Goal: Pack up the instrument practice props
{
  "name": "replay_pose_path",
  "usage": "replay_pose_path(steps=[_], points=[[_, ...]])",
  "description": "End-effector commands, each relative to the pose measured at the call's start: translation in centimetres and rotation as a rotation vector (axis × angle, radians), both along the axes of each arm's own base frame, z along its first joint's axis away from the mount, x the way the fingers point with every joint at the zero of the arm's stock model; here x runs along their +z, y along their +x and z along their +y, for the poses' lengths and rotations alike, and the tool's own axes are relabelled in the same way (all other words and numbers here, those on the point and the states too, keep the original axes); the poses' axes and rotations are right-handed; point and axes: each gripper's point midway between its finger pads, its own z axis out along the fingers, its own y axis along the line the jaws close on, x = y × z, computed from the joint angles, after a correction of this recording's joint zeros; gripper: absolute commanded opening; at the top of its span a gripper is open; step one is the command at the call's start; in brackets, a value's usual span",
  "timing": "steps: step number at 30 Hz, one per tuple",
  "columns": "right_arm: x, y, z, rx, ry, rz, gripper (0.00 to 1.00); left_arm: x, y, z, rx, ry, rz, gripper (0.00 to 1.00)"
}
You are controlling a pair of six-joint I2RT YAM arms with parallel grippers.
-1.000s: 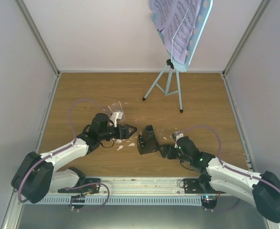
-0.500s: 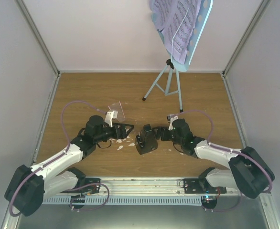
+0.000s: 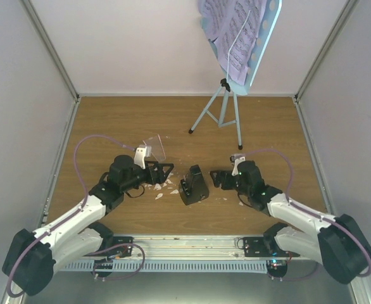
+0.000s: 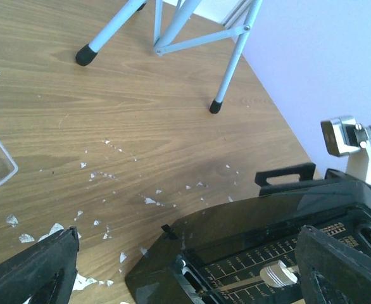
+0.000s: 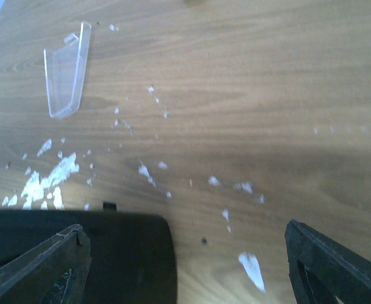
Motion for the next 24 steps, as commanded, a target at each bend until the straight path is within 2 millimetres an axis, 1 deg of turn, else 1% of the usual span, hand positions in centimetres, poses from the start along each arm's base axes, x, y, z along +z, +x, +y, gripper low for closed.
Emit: replay_pose_path(steps=[1,4,8,11,12,15,20,24], points=[[-2.1,-2.8,-1.3,-0.001,-0.006,0.097,0.83,0.8,0.8,-0.3,0.000,-0.021,-0.055,0.94],[-2.5,-4.7,-0.9,0.038,0.046,0.146,0.77,1.0,0.9,-0.6,-0.007,-0.040,-0.061,0.94],[-2.6,-6.9,0.3,0.088,0.110,0.186,0.69,1.1,1.0,-0.9,-0.015,-0.057,-0.061,0.94],[-3.2,-8.3,1.1,0.109,0.157,0.223,0.61,1.1,0.8,-1.0,-0.018,-0.066,-0.055,0.94],[-3.7,-8.9,1.2,0.110,0.171,0.250,0.58,1.1,0.8,-0.9,-0.018,-0.067,-0.054,0.94],[-4.2,-9.7,1.8,0.126,0.217,0.267,0.52,1.0,0.6,-0.8,-0.018,-0.065,-0.051,0.94],[-4.0,-9.5,2.3,0.127,0.229,0.255,0.41,0.9,0.3,-0.7,-0.017,-0.063,-0.043,0.94],[-4.0,-9.2,2.5,0.128,0.231,0.248,0.37,0.9,0.2,-0.6,-0.018,-0.068,-0.039,0.94]])
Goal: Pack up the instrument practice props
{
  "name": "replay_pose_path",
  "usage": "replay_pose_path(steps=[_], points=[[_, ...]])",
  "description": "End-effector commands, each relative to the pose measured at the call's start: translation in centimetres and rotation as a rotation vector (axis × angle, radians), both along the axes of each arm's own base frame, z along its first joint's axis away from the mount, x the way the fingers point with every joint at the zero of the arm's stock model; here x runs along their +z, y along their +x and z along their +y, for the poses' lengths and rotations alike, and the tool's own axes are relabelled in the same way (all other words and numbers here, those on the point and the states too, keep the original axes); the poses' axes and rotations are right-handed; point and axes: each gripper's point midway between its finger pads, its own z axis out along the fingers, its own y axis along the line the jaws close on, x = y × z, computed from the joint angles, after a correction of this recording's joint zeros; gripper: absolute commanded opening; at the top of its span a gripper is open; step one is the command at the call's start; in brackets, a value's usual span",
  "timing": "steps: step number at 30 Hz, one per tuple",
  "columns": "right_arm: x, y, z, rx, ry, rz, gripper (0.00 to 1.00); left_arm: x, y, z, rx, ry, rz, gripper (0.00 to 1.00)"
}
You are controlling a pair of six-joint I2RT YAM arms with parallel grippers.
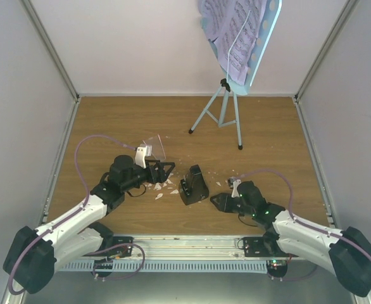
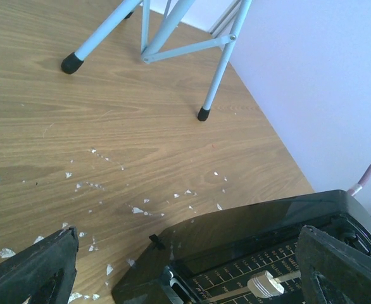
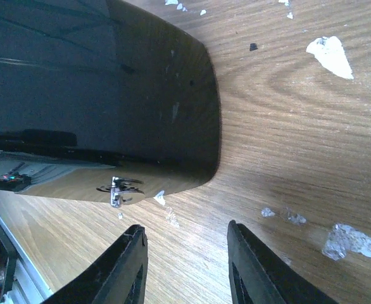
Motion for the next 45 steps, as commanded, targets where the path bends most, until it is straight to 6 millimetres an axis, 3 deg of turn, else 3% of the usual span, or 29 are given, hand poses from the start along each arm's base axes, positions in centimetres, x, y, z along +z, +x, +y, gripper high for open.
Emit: replay_pose_path(steps=[1,15,21,31,36,40,45], points=[[1.1,0.7,1.0,-0.003,0.051,-0.033,0.36,0.6,-0.1,0.0,-0.002,-0.031,-0.024,0.94],[1.9,1.9,3.0,0.034,0.077,-0.063,0.25,0.5,0.2,-0.3,-0.004,-0.032,-0.017,0.94],[2.7,3.9,3.8,0.023,0.049,-0.115,0.25,0.4,0.3,-0.2,0.004,-0.030,-0.015,0.94],[3.5,7.8,7.9,0.079,0.062,-0.201,0.25,0.5,0.6,2.0,0.130,-0.025,-0.017,0.94],[2.9,9.1,9.4,0.115,0.044,-0.212,0.26,0.4,0.4,3.1,0.175,-0.003,-0.019,0.94],[2.7,9.5,9.1,0.115,0.004,-0.228,0.29,-0.4,0.2,3.6,0.191,0.020,0.002,0.95],[3.0,9.6,7.3,0.075,-0.050,-0.250,0.34,-2.3,-0.3,4.1,0.204,0.013,0.050,0.95]])
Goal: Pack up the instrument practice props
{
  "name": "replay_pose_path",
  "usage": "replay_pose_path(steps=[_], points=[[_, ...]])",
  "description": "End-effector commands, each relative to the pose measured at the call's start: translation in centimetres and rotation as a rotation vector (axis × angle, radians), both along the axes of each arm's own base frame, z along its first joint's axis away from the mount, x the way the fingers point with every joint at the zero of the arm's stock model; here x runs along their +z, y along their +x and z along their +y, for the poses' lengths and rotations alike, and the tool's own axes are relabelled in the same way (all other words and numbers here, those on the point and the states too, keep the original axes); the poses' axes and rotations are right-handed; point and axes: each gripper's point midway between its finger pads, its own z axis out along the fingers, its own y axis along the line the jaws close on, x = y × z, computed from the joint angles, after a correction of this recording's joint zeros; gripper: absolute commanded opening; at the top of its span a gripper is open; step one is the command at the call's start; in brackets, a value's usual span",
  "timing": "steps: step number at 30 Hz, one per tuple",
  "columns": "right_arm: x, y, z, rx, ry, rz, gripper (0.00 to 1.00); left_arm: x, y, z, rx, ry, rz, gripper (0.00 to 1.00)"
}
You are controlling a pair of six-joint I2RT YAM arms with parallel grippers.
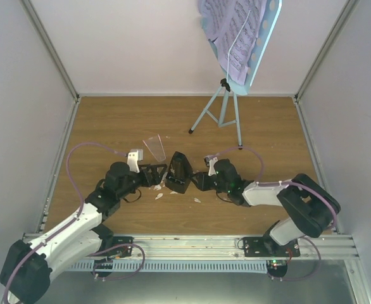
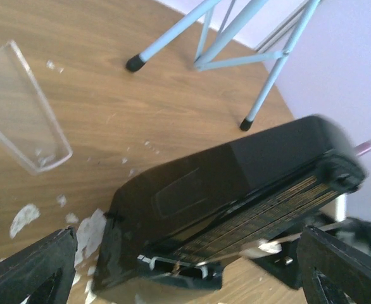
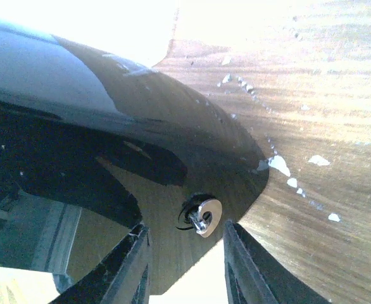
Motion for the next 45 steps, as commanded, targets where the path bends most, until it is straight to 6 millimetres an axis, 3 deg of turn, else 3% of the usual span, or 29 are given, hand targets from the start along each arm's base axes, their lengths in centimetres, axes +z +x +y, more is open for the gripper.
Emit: replay_pose_path(steps=[1,8,14,19,27,45], points=[[1.5,0.7,-1.4,-0.041,-0.036,-0.078,0.37,-1.8,-0.1,1.0,0.043,-0.015,0.036,0.95],[2.8,0.2,-3.4,-0.085,-0.021,-0.110,0.51,-2.9,0.0,0.7,-0.011,-0.079,0.069,0.99],[5.9,-0.9,-2.2,0.013,0.094,-0.221,0.68,-2.7,0.6,-1.0,-0.163,-0.114,0.072,0.97],[8.0,-2.4,-1.1,0.129,0.164,-0.326,0.75,-1.9,0.8,-1.1,-0.213,-0.089,-0.015,0.91],[8.9,-2.8,-0.1,0.190,0.085,-0.491,0.78,-3.4,0.4,-0.9,-0.261,-0.091,-0.035,0.80],[7.8,0.6,1.7,0.164,-0.036,-0.577,0.95,-7.0,1.7,-2.7,-0.368,-0.080,0.034,0.65]])
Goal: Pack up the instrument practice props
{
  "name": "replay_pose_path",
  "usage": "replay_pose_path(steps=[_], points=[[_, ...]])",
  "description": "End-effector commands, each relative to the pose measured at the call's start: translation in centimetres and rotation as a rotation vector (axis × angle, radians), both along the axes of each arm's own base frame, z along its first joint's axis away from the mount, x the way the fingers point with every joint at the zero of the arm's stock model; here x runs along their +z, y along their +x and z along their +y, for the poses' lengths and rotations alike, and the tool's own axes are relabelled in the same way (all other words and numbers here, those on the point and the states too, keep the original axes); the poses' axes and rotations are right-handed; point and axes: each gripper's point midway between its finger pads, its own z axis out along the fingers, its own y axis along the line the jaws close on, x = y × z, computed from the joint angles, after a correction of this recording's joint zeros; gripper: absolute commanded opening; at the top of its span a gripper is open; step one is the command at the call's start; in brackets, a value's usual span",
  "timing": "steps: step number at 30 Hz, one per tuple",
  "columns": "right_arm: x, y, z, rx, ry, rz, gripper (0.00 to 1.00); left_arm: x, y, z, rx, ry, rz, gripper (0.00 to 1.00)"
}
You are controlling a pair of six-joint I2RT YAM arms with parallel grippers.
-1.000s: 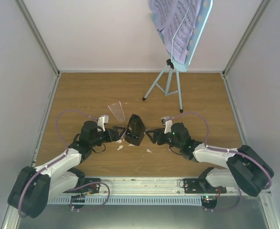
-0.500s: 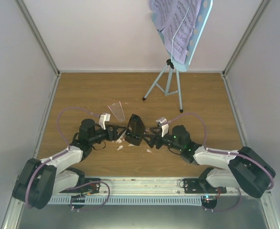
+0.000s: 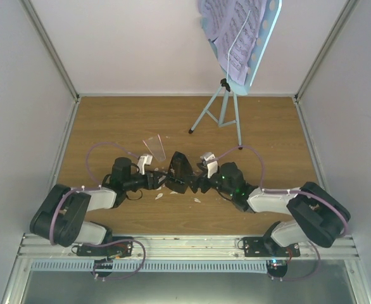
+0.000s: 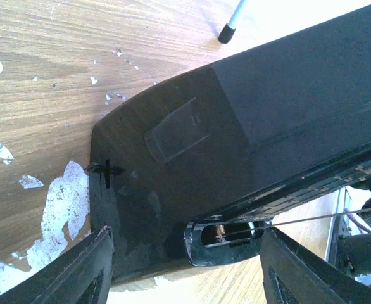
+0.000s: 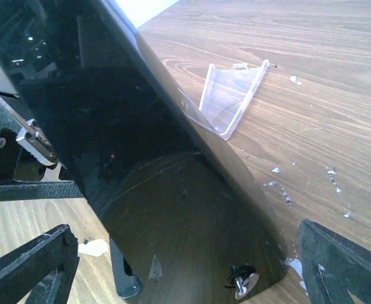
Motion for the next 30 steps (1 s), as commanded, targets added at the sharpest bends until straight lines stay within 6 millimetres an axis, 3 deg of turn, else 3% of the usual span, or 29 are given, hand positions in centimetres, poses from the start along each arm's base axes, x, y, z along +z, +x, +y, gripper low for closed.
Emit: replay_pose_path(steps=[1,17,23,30], points=[[1.5,1.1,0.9,0.001,0.011,-0.090,0.95,2.1,1.6,-0.8,-0.041,-0.032,-0.114,0.64],[1.4,1.3,1.4,0.075,0.038,-0.127,0.76,0.4,2.5,-1.9,-0.107,-0.012,-0.092,0.46],[1.3,-0.1,1.9,0.156,0.047,-0.109,0.72,-0.1,1.5,-2.9,-0.152,-0.008,-0.081,0.43],[1.6,-2.1,0.8,0.177,0.069,-0.073,0.67,-0.8,-0.9,-5.1,-0.220,0.027,-0.057,0.40]])
